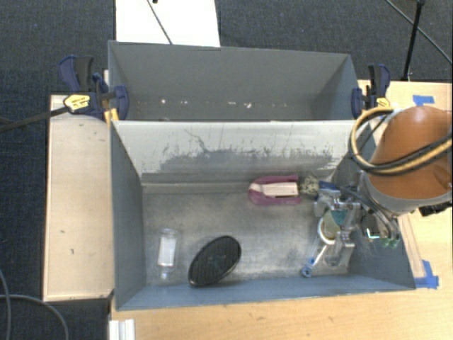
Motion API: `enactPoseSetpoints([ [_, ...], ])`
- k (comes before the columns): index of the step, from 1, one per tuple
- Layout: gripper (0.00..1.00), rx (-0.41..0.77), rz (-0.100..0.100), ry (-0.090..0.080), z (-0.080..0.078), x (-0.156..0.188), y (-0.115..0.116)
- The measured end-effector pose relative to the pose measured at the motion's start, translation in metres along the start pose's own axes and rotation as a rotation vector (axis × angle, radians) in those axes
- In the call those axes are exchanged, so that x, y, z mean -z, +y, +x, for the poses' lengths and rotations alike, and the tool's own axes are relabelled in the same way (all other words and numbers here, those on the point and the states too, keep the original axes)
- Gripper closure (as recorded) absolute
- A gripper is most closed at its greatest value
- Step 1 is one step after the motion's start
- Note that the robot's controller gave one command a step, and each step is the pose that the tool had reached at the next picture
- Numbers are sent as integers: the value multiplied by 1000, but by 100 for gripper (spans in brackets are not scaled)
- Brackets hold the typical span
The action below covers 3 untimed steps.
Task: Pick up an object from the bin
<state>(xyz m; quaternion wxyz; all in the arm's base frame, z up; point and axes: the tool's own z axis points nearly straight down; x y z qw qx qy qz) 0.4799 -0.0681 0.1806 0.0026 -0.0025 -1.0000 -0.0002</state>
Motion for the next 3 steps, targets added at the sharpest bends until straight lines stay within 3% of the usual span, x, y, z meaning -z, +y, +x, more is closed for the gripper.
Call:
enactPoseSetpoints([
  [1,0,341,2,-10,-11,-111,-51],
  [2,100,347,-3,-13,-11,-110,-47],
  [3,100,695,-4,-9,-41,-110,-53],
])
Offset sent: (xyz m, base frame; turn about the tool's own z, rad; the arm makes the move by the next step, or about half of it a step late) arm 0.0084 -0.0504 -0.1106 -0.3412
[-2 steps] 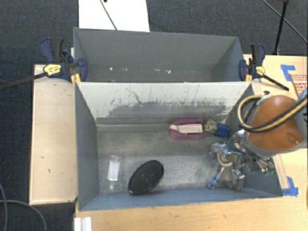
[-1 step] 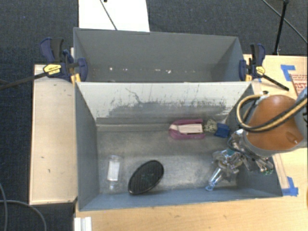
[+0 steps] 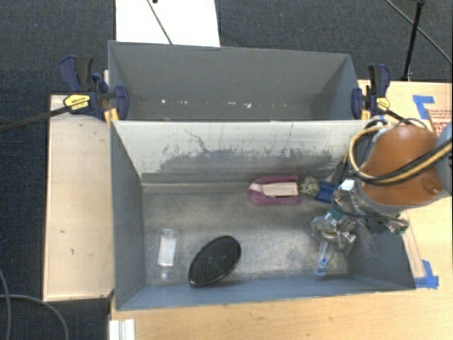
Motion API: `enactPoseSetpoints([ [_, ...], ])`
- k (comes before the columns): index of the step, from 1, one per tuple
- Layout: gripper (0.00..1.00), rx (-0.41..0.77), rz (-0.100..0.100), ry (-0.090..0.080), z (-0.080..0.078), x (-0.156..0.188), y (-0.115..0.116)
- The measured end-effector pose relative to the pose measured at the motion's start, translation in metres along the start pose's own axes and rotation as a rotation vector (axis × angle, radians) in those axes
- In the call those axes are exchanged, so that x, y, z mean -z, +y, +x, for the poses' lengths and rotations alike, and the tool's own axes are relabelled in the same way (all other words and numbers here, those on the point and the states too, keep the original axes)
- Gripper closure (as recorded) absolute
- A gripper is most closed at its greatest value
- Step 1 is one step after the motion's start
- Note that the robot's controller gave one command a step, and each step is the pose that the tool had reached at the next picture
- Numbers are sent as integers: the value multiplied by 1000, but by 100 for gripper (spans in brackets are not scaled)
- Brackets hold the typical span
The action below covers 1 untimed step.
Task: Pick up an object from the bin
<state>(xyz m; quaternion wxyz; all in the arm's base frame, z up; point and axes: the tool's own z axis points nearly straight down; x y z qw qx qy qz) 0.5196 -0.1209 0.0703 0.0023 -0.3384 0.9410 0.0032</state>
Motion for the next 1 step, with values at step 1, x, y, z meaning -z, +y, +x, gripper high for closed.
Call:
enactPoseSetpoints([
  [1,100,4,12,0,-4,133,5],
])
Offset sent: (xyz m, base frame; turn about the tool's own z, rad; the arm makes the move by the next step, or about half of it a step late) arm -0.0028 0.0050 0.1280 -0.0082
